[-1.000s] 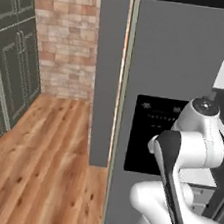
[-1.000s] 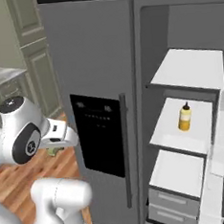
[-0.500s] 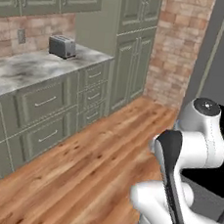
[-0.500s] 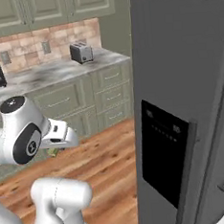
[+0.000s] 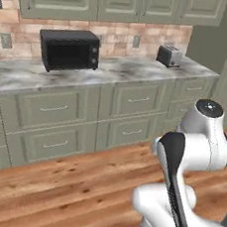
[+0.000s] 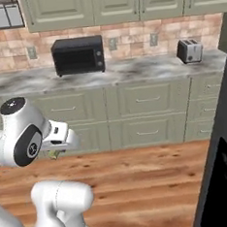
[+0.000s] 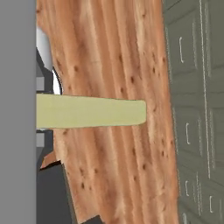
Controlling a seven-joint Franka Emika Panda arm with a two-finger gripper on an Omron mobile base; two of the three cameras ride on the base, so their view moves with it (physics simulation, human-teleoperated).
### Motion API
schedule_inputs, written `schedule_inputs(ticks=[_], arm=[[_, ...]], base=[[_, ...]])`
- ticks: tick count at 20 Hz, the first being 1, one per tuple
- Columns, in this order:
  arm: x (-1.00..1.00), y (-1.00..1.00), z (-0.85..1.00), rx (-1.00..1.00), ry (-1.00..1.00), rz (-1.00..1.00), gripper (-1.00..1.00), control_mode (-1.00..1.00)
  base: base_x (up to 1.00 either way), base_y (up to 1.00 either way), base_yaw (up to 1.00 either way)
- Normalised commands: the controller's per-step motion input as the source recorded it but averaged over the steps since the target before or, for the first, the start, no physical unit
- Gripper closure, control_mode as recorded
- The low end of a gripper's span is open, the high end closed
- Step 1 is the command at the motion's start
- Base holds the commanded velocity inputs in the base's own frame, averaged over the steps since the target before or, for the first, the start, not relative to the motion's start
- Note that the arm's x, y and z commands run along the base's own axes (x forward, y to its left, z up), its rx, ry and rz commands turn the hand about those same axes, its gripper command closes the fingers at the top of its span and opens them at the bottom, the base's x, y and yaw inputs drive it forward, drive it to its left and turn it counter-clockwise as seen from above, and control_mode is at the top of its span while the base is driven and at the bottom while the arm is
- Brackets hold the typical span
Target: Pick the egg and butter from the fridge and place them by the bowl for mixing.
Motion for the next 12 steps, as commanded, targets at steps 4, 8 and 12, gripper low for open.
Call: schedule_inputs(ticks=[4, 8, 12], arm=[[0.0, 0.0, 0.0, 0.0, 0.0, 0.0, 1.0, 1.0], [0.0, 0.0, 0.0, 0.0, 0.0, 0.0, 1.0, 1.0], [0.0, 0.0, 0.0, 0.0, 0.0, 0.0, 1.0, 1.0]], base=[[0.09, 0.31, 0.73], [0.21, 0.29, 0.67], [0.5, 0.22, 0.52]])
